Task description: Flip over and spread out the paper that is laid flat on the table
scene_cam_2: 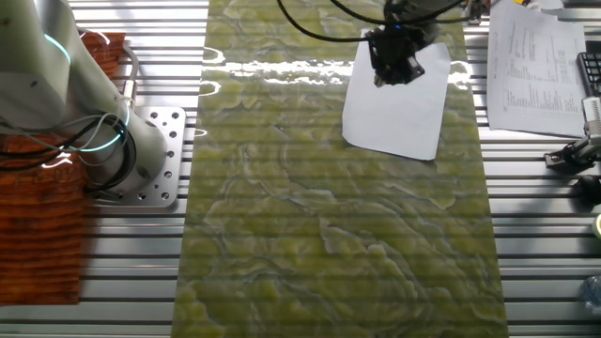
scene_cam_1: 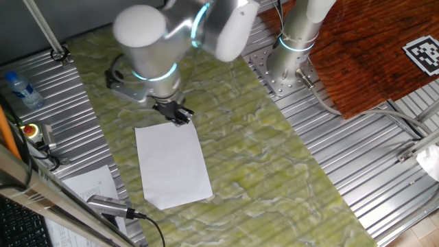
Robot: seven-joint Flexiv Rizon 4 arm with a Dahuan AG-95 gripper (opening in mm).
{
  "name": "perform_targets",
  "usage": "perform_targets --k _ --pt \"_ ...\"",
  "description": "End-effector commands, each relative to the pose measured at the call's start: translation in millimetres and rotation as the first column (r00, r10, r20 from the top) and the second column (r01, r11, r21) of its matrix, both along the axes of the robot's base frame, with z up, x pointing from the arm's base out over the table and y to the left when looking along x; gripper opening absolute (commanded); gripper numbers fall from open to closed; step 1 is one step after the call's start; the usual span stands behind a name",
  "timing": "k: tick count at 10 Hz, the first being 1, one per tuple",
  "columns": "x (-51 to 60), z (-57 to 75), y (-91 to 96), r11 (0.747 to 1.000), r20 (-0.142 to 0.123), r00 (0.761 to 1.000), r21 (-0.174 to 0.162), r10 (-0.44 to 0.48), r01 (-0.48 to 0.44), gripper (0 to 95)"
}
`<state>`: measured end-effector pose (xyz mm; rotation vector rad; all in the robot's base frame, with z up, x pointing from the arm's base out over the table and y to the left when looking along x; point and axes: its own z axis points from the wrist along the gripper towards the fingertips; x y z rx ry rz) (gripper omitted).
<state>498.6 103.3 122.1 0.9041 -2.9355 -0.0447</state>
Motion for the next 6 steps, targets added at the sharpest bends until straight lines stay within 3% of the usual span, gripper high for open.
perform_targets --k 1,4,6 --pt "-6.4 -6.9 16.7 0.999 -0.007 0.999 -0.004 -0.043 0.043 0.0" --pt "-13.8 -18.6 44.8 1.0 -0.001 1.0 0.001 -0.027 0.027 0.0" --pt "-3.8 -28.8 53.7 1.0 0.011 1.0 -0.001 -0.025 0.025 0.0"
